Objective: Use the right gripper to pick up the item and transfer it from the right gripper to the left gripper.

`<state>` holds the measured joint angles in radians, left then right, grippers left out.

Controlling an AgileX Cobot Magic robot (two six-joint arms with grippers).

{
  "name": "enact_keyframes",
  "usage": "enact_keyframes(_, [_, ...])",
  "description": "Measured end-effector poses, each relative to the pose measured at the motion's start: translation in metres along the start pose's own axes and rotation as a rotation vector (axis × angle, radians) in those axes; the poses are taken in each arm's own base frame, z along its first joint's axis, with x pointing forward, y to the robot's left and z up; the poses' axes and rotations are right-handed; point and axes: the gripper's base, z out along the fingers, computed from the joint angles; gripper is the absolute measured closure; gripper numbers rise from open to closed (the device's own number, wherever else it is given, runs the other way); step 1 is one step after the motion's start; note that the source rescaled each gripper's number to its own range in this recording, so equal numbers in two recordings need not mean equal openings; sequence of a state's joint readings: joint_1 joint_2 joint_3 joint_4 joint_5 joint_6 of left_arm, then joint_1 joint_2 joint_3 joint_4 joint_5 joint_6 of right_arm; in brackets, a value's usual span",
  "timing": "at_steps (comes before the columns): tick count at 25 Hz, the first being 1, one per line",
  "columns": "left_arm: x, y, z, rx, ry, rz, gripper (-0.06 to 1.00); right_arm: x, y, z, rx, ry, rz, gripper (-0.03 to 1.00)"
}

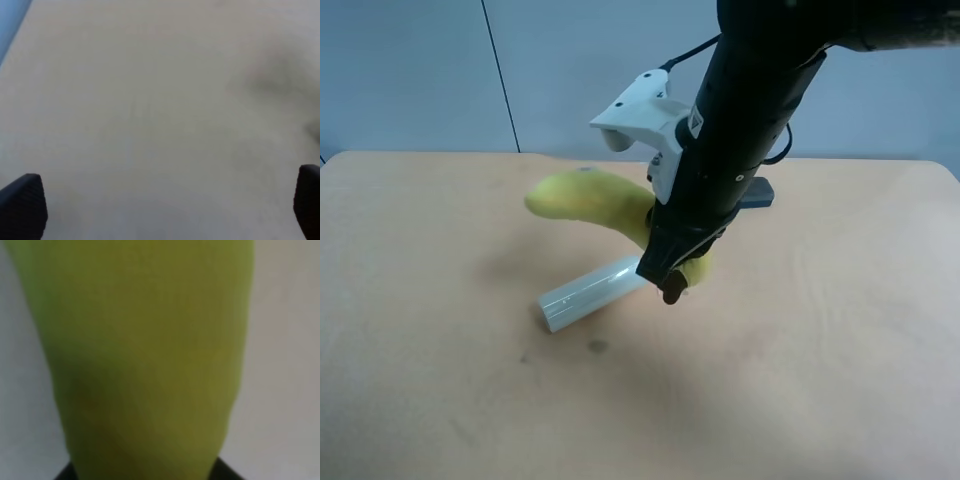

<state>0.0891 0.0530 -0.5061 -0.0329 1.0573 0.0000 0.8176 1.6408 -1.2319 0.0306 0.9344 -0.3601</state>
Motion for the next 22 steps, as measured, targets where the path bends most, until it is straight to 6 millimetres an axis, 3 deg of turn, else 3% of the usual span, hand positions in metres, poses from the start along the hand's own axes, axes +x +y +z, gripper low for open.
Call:
enact_keyframes(12, [-0.055,-0.024,0.037,0.247,0.318,-0.169,-0.06,-0.022,0.058,-0.001,-0.028,-0.094,-0.291,0.97])
enact_keyframes(22, [-0.074,-0.049,0.063,0.53,0.453,-0.308,-0.06,-0.026,0.066,-0.001,-0.048,-0.134,-0.309,0.97])
